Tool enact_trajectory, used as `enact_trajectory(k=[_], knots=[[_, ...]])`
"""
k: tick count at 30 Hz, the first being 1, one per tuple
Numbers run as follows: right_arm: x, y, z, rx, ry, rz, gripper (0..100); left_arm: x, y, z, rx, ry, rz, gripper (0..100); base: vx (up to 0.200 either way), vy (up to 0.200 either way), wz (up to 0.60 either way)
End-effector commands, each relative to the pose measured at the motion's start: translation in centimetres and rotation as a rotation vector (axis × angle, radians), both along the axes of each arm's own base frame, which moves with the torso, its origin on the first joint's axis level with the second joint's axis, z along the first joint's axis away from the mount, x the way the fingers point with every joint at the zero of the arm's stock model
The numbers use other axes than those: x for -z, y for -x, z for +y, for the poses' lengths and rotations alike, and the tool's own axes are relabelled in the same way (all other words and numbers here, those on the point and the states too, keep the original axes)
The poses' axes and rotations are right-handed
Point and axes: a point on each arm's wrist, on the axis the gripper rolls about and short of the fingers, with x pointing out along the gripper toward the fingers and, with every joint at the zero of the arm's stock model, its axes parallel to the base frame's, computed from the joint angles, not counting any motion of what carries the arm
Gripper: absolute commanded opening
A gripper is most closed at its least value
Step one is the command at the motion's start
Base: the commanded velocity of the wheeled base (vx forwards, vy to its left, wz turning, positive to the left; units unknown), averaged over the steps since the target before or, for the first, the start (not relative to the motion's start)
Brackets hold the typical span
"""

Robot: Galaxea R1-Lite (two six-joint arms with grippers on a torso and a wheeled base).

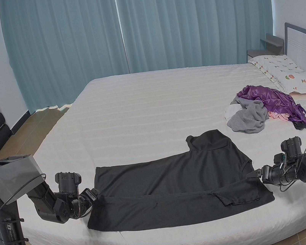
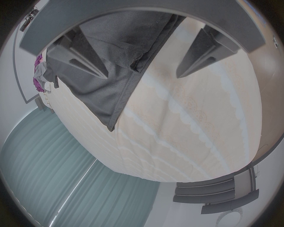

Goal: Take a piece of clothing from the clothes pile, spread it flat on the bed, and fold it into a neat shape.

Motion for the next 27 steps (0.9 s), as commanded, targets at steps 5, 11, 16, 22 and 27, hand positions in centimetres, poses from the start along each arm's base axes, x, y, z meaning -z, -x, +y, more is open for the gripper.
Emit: enact_trajectory(k=[5,11,16,22,27], knots=[[-1.4,1.1,0.1,0.046,-0.089,-0.015,100,-2.3,0.4,0.5,-0.057,0.055,-0.054,100,0.0,0.0,0.0],[-2.2,2.0,0.2,0.147,-0.226,-0.085,100,-3.9,1.1,0.6,-0.09,0.092,-0.108,100,0.0,0.0,0.0],[-1.3,2.3,0.6,0.151,-0.244,-0.061,100,-3.8,1.2,0.6,-0.116,0.152,-0.102,100,0.16,0.0,0.0],[-1.0,2.3,0.7,0.15,-0.244,-0.05,100,-3.8,1.4,0.6,-0.106,0.159,-0.092,100,0.067,0.0,0.0],[-1.0,2.4,0.7,0.15,-0.245,-0.047,100,-3.7,1.4,0.5,-0.092,0.172,-0.084,100,0.0,0.0,0.0]])
